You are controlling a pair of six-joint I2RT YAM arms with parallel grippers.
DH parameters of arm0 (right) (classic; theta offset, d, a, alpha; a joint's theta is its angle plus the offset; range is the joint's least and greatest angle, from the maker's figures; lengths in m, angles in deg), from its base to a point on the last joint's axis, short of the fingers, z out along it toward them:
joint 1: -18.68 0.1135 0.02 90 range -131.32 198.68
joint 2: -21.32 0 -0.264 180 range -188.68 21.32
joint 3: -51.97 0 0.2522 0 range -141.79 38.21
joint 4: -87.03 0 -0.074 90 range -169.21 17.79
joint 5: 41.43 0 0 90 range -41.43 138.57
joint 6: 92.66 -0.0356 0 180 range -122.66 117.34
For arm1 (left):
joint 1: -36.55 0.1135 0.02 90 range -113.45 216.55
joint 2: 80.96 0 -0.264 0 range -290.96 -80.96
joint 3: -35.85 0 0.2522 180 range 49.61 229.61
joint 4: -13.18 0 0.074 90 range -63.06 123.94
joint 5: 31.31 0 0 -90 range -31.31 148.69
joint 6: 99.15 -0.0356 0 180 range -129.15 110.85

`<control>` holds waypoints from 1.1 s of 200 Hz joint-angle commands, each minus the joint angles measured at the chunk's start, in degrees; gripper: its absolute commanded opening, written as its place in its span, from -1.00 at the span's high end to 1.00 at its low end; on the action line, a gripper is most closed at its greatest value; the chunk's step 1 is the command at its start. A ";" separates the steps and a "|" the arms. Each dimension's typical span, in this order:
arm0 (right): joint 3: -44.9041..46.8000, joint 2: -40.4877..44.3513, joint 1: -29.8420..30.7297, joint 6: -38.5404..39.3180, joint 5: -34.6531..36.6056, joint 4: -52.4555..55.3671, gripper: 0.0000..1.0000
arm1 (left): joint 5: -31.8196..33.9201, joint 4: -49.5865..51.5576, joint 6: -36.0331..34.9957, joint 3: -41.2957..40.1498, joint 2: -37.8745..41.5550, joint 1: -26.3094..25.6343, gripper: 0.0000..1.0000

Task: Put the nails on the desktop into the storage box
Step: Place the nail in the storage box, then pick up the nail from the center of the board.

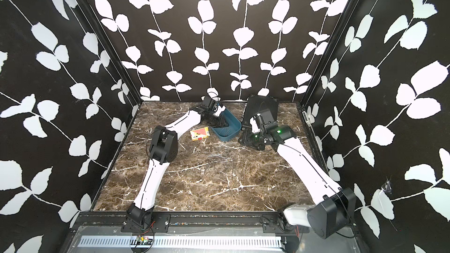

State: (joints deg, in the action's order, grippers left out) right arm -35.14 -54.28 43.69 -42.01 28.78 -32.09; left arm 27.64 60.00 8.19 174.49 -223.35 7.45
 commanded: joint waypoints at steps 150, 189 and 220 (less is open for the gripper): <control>2.52 -15.64 8.49 14.97 9.45 4.78 0.04 | 3.62 2.95 -0.88 -35.55 41.34 0.74 -0.06; 5.72 -20.42 10.67 11.97 10.20 0.25 0.08 | 5.68 1.57 2.09 -52.39 52.61 0.72 -0.10; 5.24 -23.92 12.02 11.53 12.66 -0.29 0.12 | 7.80 3.77 1.95 -59.29 58.48 0.79 -0.11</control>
State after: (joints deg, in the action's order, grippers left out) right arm -30.59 -76.44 54.60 -29.73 38.27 -31.24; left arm 33.17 62.01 9.77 118.25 -170.98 7.84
